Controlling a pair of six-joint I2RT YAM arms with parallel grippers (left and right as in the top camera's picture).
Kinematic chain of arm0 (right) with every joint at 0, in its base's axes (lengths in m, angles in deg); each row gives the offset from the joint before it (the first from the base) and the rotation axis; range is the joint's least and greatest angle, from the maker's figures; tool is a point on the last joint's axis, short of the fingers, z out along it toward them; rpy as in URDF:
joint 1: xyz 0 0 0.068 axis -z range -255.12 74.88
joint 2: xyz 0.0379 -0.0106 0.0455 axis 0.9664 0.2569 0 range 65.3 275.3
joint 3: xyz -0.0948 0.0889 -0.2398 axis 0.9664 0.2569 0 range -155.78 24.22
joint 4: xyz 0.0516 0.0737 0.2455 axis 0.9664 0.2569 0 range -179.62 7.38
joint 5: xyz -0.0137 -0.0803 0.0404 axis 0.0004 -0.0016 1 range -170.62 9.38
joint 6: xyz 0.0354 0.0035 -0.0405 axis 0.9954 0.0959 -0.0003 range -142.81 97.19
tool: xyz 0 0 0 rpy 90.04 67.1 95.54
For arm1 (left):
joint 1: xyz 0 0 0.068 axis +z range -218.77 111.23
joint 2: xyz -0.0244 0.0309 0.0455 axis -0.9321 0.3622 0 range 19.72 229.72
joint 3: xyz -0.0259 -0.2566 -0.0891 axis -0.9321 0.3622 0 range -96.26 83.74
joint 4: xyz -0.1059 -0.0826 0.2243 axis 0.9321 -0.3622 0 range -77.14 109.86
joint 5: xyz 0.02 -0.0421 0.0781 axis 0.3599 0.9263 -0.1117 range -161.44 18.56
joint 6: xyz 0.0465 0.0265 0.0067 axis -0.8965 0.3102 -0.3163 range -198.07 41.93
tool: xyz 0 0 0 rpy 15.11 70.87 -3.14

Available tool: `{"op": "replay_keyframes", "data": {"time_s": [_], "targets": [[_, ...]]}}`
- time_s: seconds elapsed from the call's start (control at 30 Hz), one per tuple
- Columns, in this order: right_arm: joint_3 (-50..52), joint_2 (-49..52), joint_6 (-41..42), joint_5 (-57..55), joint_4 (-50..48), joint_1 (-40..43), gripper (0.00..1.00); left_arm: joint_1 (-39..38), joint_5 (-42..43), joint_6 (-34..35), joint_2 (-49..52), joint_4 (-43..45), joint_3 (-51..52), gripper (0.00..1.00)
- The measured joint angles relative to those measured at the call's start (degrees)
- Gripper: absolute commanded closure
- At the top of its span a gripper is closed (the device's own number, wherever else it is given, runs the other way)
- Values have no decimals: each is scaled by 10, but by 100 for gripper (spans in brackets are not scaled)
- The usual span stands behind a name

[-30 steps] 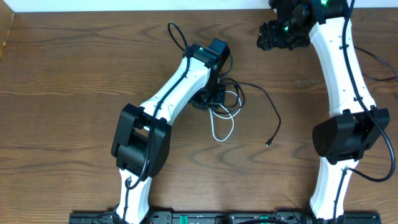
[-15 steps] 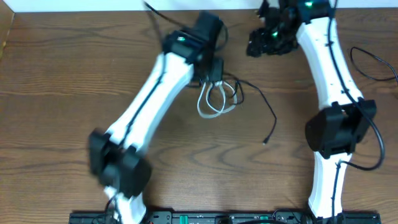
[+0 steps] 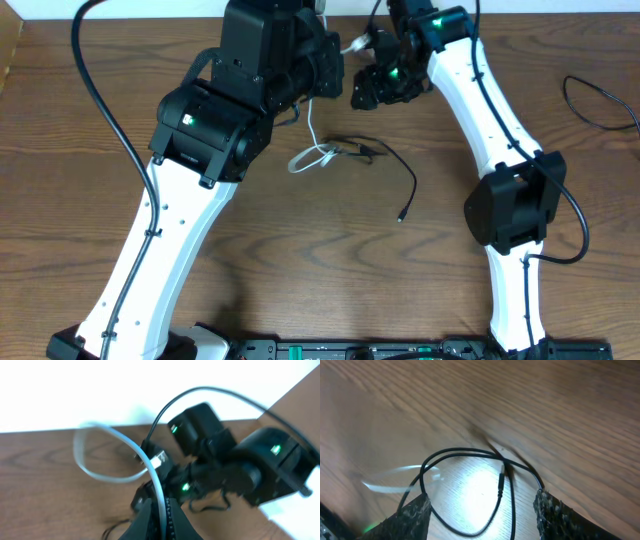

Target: Untangle cables

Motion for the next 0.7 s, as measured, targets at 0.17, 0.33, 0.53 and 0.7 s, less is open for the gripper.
{"op": "replay_keyframes", "data": {"time_s": [0.17, 0.33, 0.53, 0.7], "targets": [[0, 0, 0, 0, 0, -8, 37, 0, -8, -2, -1, 51, 0, 92], [0, 0, 0, 0, -1, -7, 37, 0, -35, -13, -20, 118, 1, 92], [0, 0, 0, 0, -2, -7, 38, 0, -94, -20, -77, 206, 4, 92], [0, 0, -1, 0, -2, -7, 37, 0, -141, -26, -129, 250, 4, 93]]}}
